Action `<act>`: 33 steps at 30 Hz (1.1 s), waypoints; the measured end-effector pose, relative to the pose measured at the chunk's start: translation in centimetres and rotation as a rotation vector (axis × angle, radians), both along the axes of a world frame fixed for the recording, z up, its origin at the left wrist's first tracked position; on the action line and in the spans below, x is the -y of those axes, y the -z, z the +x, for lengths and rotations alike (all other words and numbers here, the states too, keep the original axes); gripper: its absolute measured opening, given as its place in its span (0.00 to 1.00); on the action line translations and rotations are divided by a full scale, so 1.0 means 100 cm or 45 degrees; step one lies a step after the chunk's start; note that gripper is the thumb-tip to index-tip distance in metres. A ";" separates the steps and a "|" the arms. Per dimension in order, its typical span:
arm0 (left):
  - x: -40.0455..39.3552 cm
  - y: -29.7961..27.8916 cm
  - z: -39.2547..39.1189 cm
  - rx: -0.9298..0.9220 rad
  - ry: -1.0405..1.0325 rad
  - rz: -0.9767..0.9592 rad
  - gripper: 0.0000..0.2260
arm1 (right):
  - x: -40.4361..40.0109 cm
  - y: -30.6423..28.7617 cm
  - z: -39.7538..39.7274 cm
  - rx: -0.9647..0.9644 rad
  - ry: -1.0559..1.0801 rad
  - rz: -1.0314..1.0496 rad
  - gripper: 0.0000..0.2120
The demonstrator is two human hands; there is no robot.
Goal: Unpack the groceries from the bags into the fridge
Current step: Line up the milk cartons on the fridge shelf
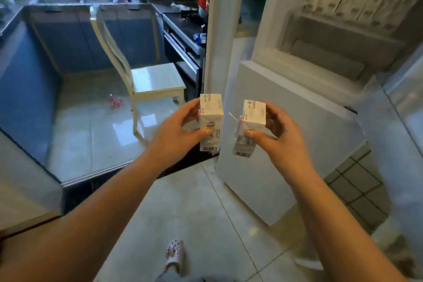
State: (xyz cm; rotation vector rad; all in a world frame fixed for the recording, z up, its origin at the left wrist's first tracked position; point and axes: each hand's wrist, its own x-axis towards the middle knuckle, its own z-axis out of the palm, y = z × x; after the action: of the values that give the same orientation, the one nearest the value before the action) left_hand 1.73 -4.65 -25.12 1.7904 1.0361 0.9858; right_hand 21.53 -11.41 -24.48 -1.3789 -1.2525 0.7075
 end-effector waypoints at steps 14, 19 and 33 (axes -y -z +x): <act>-0.277 -0.069 0.184 0.042 0.645 0.101 0.26 | -0.195 -0.086 0.124 0.026 0.670 0.150 0.29; -0.336 -0.093 0.266 0.124 0.678 0.207 0.23 | -0.256 -0.107 0.191 -0.031 0.750 0.289 0.28; -0.435 -0.141 0.440 0.391 0.661 0.239 0.21 | -0.384 -0.153 0.352 0.042 0.769 0.400 0.27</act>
State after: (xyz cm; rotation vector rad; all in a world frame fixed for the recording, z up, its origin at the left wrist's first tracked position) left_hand 45.77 38.81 -10.97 1.8487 0.2706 1.0034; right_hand 56.75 27.03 -9.18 -1.4021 -0.8522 0.0656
